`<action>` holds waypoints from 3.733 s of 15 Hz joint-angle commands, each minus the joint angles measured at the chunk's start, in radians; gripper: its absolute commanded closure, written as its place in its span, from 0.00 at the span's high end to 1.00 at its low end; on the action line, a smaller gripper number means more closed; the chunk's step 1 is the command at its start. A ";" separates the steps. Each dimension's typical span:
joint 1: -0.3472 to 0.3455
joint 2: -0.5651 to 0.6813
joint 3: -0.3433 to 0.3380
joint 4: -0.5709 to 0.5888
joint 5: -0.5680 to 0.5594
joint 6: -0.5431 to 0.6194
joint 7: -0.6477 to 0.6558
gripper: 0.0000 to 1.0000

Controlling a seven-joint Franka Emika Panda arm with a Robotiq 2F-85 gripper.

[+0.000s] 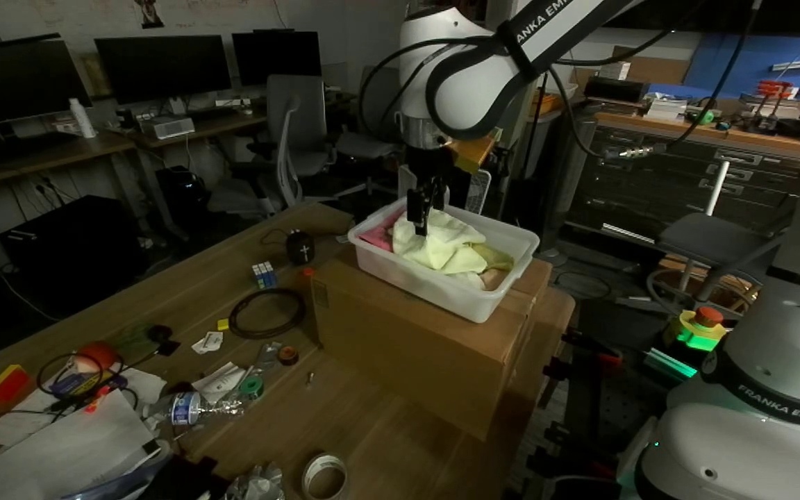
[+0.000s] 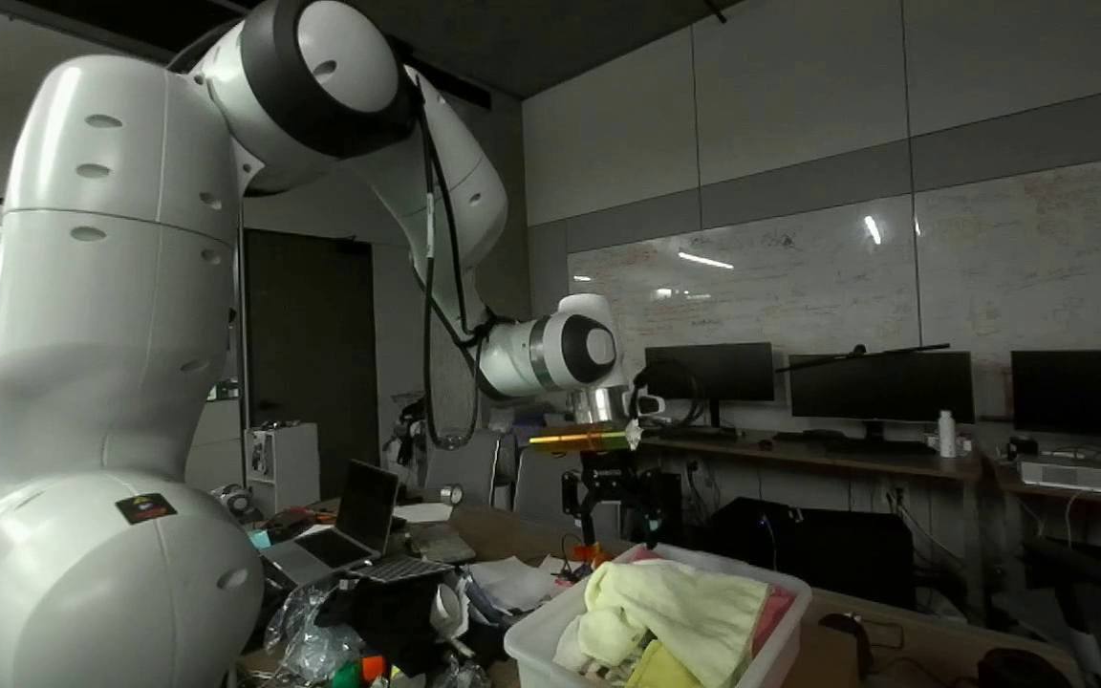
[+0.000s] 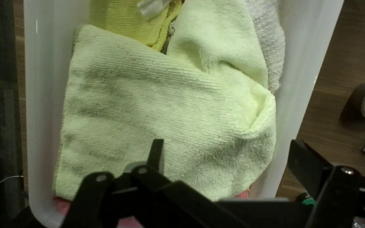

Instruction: Remove the clothes from the storage box

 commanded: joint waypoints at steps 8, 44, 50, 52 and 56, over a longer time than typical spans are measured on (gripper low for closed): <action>-0.013 0.116 -0.004 0.059 0.036 -0.001 -0.087 1.00; -0.030 -0.397 0.012 -0.035 0.068 -0.142 0.339 0.04; -0.025 -0.459 0.110 0.067 0.024 -0.314 0.451 0.04; -0.009 -0.417 0.157 0.123 0.003 -0.385 0.451 0.04; 0.052 -0.321 0.245 0.235 -0.040 -0.494 0.432 0.04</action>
